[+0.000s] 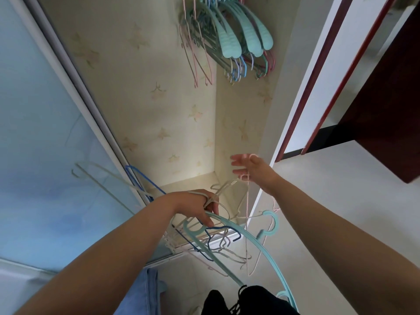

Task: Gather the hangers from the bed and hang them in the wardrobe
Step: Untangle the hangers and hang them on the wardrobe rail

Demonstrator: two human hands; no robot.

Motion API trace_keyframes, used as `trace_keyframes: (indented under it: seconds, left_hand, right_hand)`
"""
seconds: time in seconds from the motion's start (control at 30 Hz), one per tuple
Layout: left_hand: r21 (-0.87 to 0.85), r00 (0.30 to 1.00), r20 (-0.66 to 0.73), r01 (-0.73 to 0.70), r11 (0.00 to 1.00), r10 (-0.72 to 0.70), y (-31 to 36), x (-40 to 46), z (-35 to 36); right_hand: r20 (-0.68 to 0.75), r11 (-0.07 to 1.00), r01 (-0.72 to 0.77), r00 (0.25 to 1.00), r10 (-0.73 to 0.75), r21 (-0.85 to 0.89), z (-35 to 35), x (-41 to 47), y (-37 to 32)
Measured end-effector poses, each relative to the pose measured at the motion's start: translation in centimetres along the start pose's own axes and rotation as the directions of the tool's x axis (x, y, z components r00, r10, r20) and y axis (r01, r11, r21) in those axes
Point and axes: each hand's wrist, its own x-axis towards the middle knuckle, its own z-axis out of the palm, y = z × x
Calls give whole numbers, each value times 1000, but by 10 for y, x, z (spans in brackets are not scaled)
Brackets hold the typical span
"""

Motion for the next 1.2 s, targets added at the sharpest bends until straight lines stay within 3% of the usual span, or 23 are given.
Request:
trace_keyframes:
  seconds: [0.13,0.27,0.33,0.43,0.57,0.7,0.8,0.9,0.97,1.07,1.2]
  left_hand:
    - [-16,1000,-12,12,1000,-12,-2,-2,0]
    - [-8,998,-52,33,999,-33,-12,-9,-4]
    - [-9,997,-51,53,999,-53,-18,-13,-5]
    - [-54,994,-51,94,994,-97,-26,-16,-5]
    - [-197,987,-92,115,974,-135,-36,-22,-6]
    - [-278,976,-132,129,952,-171,-41,-24,-6]
    - [-282,968,-154,149,948,-198,-43,-22,-5]
    - [-176,973,-124,174,969,-197,-39,-18,-1]
    - [-115,978,-96,174,978,-185,-35,-14,4]
    - [-105,982,-71,170,980,-177,-34,-10,10]
    - [-142,979,-84,174,974,-187,-34,-9,12]
  right_hand:
    - [-113,977,-149,985,132,-155,-4,3,9]
    - [-258,895,-399,903,344,-200,-34,-3,28]
    - [-418,881,-428,851,317,-203,-49,-8,32]
    - [-566,939,-343,767,302,35,-70,-8,39]
    - [-646,890,-414,629,432,192,-93,-18,42]
    - [-578,842,-392,613,539,371,-101,-30,48]
    - [-448,756,-442,618,646,482,-107,-40,55]
    - [-337,748,-530,673,658,400,-115,-46,56]
    - [-296,776,-584,717,631,239,-119,-49,49]
    - [-314,753,-657,707,634,38,-125,-49,38]
    - [-435,836,-524,723,537,161,-130,-45,36]
